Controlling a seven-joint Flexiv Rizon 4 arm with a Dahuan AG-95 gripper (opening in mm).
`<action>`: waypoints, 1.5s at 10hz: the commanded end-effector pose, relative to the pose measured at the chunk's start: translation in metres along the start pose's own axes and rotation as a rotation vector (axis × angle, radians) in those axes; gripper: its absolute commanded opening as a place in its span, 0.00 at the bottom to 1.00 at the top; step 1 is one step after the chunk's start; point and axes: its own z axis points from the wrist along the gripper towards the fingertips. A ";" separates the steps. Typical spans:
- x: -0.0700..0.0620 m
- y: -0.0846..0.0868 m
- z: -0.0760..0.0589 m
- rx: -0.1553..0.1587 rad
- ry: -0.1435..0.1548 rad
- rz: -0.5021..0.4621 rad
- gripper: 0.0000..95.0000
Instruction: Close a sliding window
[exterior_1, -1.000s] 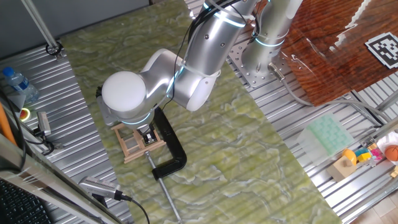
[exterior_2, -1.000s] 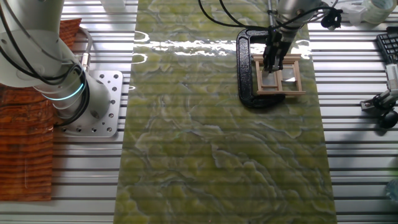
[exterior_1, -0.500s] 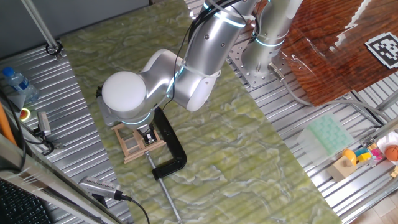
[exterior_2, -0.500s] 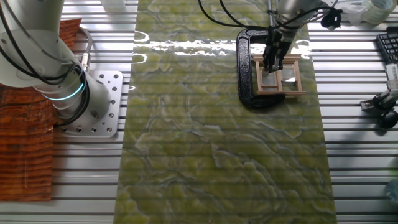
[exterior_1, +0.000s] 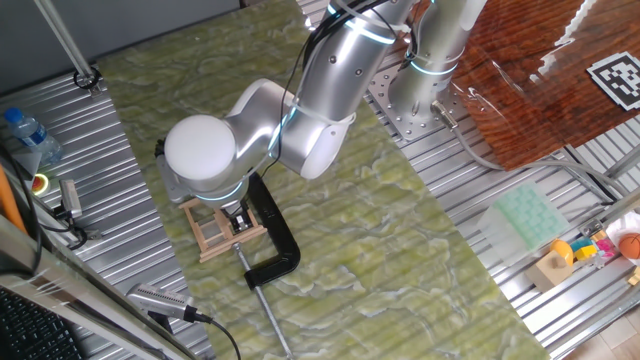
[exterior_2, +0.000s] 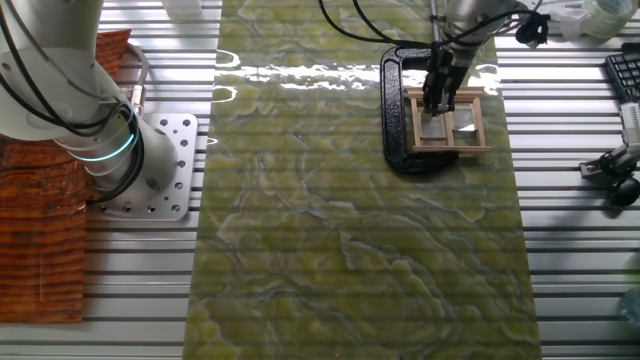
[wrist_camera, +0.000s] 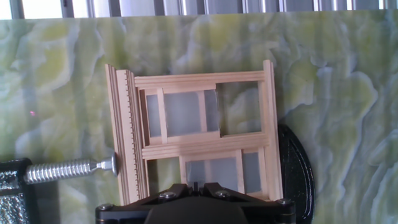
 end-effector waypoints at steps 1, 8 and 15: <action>0.000 0.001 -0.001 -0.001 0.000 0.001 0.00; 0.001 0.003 0.000 -0.002 -0.001 0.004 0.00; 0.002 0.006 -0.001 -0.008 -0.003 0.005 0.00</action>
